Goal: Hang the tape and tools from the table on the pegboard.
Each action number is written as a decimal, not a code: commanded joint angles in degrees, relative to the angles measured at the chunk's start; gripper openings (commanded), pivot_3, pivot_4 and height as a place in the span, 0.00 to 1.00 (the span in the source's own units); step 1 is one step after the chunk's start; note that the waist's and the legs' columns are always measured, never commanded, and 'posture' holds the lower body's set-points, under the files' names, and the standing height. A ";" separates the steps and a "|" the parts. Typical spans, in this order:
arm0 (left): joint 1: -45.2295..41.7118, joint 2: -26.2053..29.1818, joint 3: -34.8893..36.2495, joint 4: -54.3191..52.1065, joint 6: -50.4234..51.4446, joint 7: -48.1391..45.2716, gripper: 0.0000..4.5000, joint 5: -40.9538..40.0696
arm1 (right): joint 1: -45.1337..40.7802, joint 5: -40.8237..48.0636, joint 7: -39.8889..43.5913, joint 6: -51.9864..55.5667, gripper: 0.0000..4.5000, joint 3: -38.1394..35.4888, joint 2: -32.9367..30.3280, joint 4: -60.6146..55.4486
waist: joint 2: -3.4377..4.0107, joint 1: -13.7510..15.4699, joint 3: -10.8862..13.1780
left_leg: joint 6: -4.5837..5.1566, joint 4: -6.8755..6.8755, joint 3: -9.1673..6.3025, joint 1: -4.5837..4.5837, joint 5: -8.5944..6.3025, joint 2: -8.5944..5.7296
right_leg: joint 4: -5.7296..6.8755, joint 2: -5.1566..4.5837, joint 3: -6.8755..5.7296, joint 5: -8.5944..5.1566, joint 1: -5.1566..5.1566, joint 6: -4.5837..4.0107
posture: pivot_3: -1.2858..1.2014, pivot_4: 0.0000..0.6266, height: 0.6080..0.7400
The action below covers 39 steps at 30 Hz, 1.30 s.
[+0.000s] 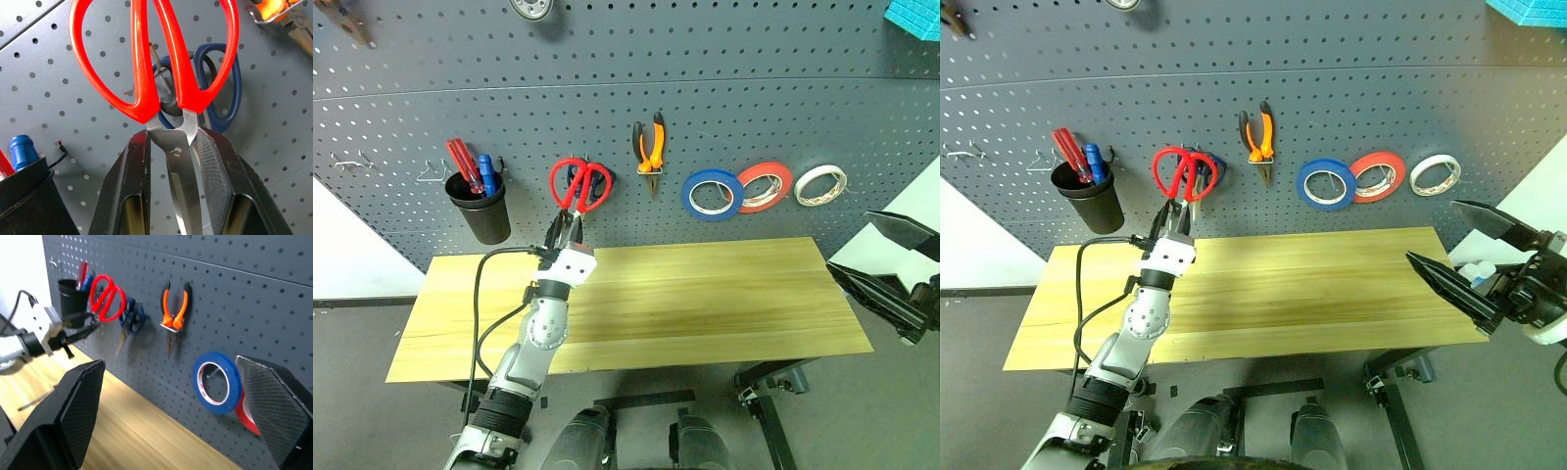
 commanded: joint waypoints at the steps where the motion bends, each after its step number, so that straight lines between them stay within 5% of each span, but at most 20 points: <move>1: -0.86 -0.04 0.92 -0.28 -0.35 0.47 0.23 0.08 | 0.67 1.64 -0.73 -0.24 1.00 -1.73 -0.01 -1.71 | 0.00 0.00 0.00 | 0.00 0.00 0.00 0.00 0.00 0.00 | 0.00 0.00 0.00 0.00 0.00 0.00 | 0.48 0.23 1.00; 19: -0.88 -1.72 -0.63 0.16 -1.36 -1.78 0.23 -0.02 | 2.86 -0.52 -2.32 -0.94 1.00 0.38 0.22 -2.60 | 0.00 -0.01 0.00 | 0.00 0.00 0.00 0.00 0.00 0.00 | 0.00 -0.01 0.00 0.00 -0.01 0.00 | 0.48 0.24 1.00; 39: -9.12 -2.30 -0.75 14.92 -4.55 3.94 0.23 1.09 | 3.07 1.62 -3.94 -0.59 1.00 -0.29 0.09 -4.03 | -0.07 -0.04 0.04 | 0.01 -0.01 0.01 -0.01 0.00 0.00 | -0.01 0.00 0.00 0.00 -0.01 0.00 | 0.47 0.25 1.00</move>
